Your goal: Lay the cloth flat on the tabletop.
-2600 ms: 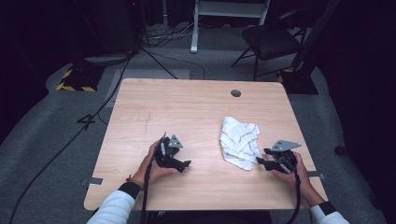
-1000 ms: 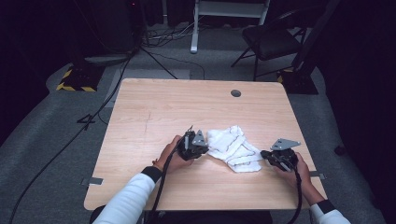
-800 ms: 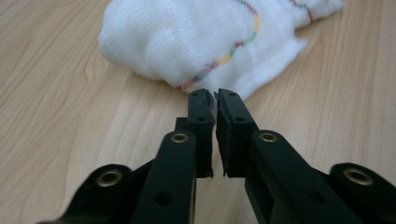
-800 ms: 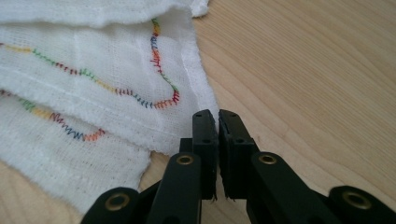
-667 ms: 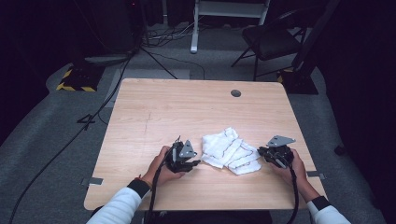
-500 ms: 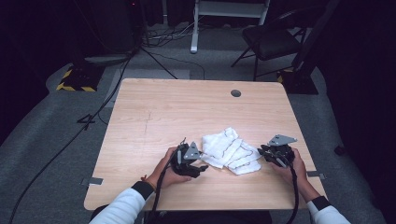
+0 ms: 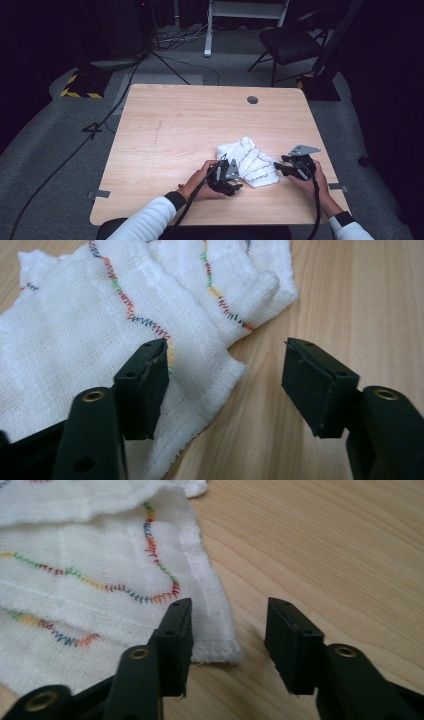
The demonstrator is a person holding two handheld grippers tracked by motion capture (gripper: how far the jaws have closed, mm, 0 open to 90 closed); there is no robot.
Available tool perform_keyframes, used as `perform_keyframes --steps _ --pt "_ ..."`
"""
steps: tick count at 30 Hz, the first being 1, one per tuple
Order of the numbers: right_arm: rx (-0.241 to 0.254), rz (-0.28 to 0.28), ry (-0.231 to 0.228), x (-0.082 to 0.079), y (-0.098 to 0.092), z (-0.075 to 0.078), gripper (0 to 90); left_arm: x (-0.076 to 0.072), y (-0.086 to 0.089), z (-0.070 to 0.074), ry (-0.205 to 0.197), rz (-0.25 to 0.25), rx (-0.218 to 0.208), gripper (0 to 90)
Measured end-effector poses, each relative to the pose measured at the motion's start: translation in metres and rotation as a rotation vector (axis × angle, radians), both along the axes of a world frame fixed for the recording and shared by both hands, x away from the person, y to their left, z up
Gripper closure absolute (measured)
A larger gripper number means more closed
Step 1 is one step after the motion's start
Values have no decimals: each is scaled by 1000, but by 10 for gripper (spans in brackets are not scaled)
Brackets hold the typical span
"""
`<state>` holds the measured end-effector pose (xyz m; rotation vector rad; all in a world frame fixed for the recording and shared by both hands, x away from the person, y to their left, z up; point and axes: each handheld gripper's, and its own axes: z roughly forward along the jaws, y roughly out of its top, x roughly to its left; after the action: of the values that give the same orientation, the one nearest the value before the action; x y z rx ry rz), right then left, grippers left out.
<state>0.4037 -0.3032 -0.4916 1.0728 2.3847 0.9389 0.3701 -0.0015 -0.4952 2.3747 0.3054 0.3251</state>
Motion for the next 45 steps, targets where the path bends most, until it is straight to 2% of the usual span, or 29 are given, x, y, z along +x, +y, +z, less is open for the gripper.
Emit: perform_keyframes --steps 3,4,6,7,8,9,10,11,12,15,16,18,19,21,23,24,25,26,27,28,30,32,33,34,35,40,41,44,45 --pt "-3 12 3 -1 1 0 622 2 2 0 -14 7 3 591" --pt "5 10 6 -1 1 0 624 3 3 1 -20 6 3 633" --pt "42 6 26 0 -3 -1 638 7 8 1 -9 -1 -1 713" --pt "42 6 26 0 -3 -1 638 7 8 1 -9 -1 -1 737" --pt "68 19 38 1 -7 -2 669 8 9 2 -4 -17 4 764" --pt "73 30 47 1 -7 -2 731 8 9 2 -4 -17 4 789" --pt "73 30 47 1 -7 -2 731 8 10 3 -3 -28 10 789" --pt "82 58 59 1 -5 -2 845 10 14 7 17 -41 -7 818" --pt "70 63 57 0 -3 -1 855 12 17 9 33 -35 -27 828" --pt "34 76 35 -2 -1 1 872 14 27 20 35 -35 -62 840" --pt "30 75 24 -2 -1 2 873 14 30 24 19 -31 -61 843" --pt "42 72 0 -3 -5 6 874 14 34 28 4 -30 -62 845" --pt "46 71 -11 -3 -5 9 874 16 42 36 4 -19 -96 846" --pt "56 76 -31 -5 -6 16 877 17 50 45 -15 -3 -124 846" --pt "58 94 -63 -8 -6 26 879 17 54 50 -21 3 -137 847" --pt "58 94 -63 -8 -6 26 879 16 57 54 -31 7 -146 847" --pt "69 103 -95 -11 -5 36 880 15 64 63 -52 16 -167 847" --pt "77 107 -107 -12 -6 42 880 15 64 63 -52 16 -167 847" --pt "83 111 -123 -13 -6 47 880 13 70 72 -76 19 -175 847" --pt "84 111 -138 -14 -5 53 880 13 70 72 -76 19 -175 847" --pt "94 114 -167 -16 -5 64 880 11 79 84 -95 35 -203 847" --pt "99 116 -180 -18 -4 70 880 10 82 87 -103 39 -204 847" --pt "108 119 -208 -20 -3 81 880 8 89 93 -113 49 -212 848" --pt "108 119 -208 -20 -3 81 880 8 89 93 -113 49 -212 847" --pt "121 127 -230 -22 -1 91 880 5 95 99 -125 58 -218 848" --pt "132 154 -279 -29 6 114 880 -2 106 112 -152 61 -228 848" --pt "131 160 -286 -30 7 118 880 -7 111 120 -174 57 -220 848" --pt "126 177 -310 -36 10 131 880 -12 115 128 -183 54 -227 848" --pt "131 181 -320 -39 10 135 880 -17 118 137 -196 52 -234 848"
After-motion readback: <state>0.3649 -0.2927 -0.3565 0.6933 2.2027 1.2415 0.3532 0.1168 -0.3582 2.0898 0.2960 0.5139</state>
